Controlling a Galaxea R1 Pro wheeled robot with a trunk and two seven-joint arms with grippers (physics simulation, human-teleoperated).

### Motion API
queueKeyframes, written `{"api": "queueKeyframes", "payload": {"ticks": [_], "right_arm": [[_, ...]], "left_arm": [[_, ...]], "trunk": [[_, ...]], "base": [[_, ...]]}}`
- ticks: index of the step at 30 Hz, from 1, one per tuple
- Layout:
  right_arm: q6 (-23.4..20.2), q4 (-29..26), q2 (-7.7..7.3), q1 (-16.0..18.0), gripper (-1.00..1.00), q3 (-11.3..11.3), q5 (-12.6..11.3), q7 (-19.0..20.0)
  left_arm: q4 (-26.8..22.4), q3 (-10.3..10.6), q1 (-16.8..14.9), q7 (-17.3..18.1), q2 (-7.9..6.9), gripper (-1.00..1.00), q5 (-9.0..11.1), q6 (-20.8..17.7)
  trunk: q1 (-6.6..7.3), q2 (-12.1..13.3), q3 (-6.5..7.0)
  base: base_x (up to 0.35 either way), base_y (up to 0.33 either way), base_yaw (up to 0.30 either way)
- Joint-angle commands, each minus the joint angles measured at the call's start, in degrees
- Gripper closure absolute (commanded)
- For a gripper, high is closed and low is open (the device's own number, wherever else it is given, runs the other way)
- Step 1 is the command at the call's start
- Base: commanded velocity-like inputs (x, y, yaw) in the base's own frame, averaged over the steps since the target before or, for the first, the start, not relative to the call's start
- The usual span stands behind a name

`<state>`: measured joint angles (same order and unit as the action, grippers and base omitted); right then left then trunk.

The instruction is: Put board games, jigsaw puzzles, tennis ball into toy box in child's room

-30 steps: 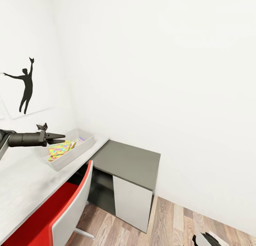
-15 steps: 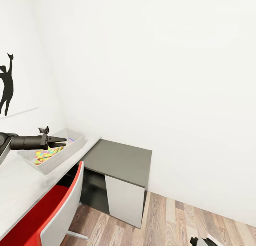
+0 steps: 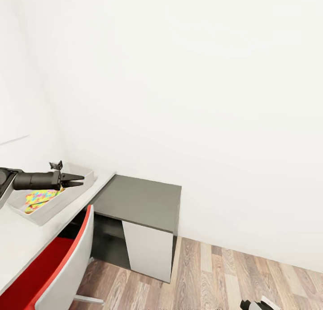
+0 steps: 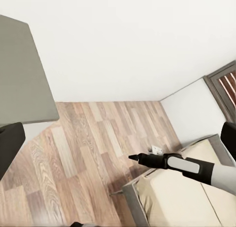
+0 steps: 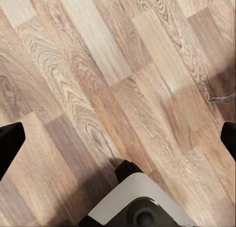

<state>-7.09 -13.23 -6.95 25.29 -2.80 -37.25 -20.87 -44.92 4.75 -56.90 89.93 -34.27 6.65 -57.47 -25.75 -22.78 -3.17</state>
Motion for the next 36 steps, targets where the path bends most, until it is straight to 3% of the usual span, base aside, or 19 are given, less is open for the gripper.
{"api": "queueKeyframes", "payload": {"ticks": [1,7,25,30,36], "right_arm": [[-0.4,-0.1,0.04,0.0,-1.00,-0.3,0.4,-0.2],[-0.4,-0.1,0.08,0.0,-1.00,-0.3,2.3,-0.1],[1.2,1.2,0.10,0.0,-1.00,-0.3,2.7,0.2],[1.5,1.8,0.03,0.0,-1.00,-0.3,2.7,0.2],[1.6,2.1,0.01,0.0,-1.00,-0.3,2.8,0.2]], "left_arm": [[0.0,0.3,-0.1,0.1,-0.10,-1.00,0.3,-0.6],[0.0,0.3,-0.1,0.1,-0.10,-1.00,0.1,-0.6],[0.0,0.3,-0.1,0.1,0.28,-1.00,-0.3,-0.6],[0.0,0.3,0.7,0.1,1.43,-1.00,-0.8,-0.6],[0.0,0.8,2.2,-3.5,5.02,-1.00,-0.9,0.0]], "trunk": [[-0.04,-0.1,-0.22],[-0.04,-0.1,-0.74],[-0.04,-0.1,-2.41],[-0.04,-0.1,-2.88],[-0.04,-0.1,-3.44]], "base": [[0.000,0.000,-0.153],[0.000,0.000,-0.137],[0.000,0.000,-0.051],[0.000,0.000,-0.007],[0.000,0.000,-0.060]]}}
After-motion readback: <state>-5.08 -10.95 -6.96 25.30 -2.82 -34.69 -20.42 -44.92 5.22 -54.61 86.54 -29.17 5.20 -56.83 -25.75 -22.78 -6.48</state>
